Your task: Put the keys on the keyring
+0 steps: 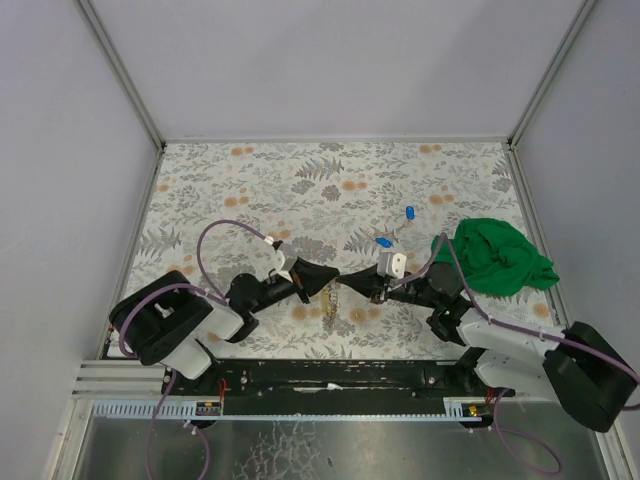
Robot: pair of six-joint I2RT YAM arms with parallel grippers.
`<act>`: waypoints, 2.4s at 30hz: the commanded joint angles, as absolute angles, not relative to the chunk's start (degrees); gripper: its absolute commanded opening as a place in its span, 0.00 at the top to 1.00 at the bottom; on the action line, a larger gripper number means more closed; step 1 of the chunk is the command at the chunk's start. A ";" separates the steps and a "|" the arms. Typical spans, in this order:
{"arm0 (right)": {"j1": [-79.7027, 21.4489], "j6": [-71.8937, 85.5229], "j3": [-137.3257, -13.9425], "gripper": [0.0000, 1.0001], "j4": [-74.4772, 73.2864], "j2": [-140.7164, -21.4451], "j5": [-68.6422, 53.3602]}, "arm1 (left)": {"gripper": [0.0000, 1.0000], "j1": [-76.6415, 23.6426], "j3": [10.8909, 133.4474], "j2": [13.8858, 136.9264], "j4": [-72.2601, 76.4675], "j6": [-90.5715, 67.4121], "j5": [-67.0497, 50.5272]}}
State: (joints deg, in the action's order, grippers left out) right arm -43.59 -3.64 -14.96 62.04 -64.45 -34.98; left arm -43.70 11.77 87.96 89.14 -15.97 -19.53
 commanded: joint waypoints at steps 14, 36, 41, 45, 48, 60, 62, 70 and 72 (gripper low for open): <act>-44.17 6.15 -26.00 1.00 2.69 -46.03 -15.16 | 1.00 -37.00 8.09 79.05 81.99 -5.81 -18.99; -44.05 16.62 -42.74 1.00 -18.74 -73.03 4.99 | 1.00 -36.98 7.89 73.01 75.76 -2.64 -19.37; -43.75 13.84 -42.86 1.00 -10.16 -78.67 7.71 | 1.00 -36.98 7.91 73.47 75.94 -2.58 -20.38; -43.06 12.37 -41.82 1.00 -4.16 -81.08 7.79 | 1.00 -36.92 8.30 74.08 75.63 -2.55 -20.85; -43.07 11.47 -41.40 1.00 -1.53 -82.47 7.28 | 1.00 -36.92 8.59 74.56 75.63 -2.79 -21.33; -43.09 3.16 -39.43 0.64 0.43 -74.32 -2.41 | 1.00 -36.93 9.48 75.95 75.49 -3.36 -23.15; -43.34 0.16 -39.34 0.61 0.02 -71.41 -4.40 | 1.00 -37.00 9.62 75.99 75.34 -3.39 -23.33; -48.56 -18.18 -35.04 0.60 5.81 -60.89 -13.56 | 1.00 -37.01 10.90 75.29 71.85 -3.20 -23.80; -49.28 -22.16 -34.20 0.60 7.57 -59.41 -17.09 | 1.00 -36.95 11.27 75.43 70.83 -3.21 -24.11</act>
State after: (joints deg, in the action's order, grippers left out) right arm -47.37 -10.48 -35.97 1.85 -62.19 -8.71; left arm -37.17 9.02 75.83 70.94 -4.01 -23.09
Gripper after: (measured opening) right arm 0.402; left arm 0.007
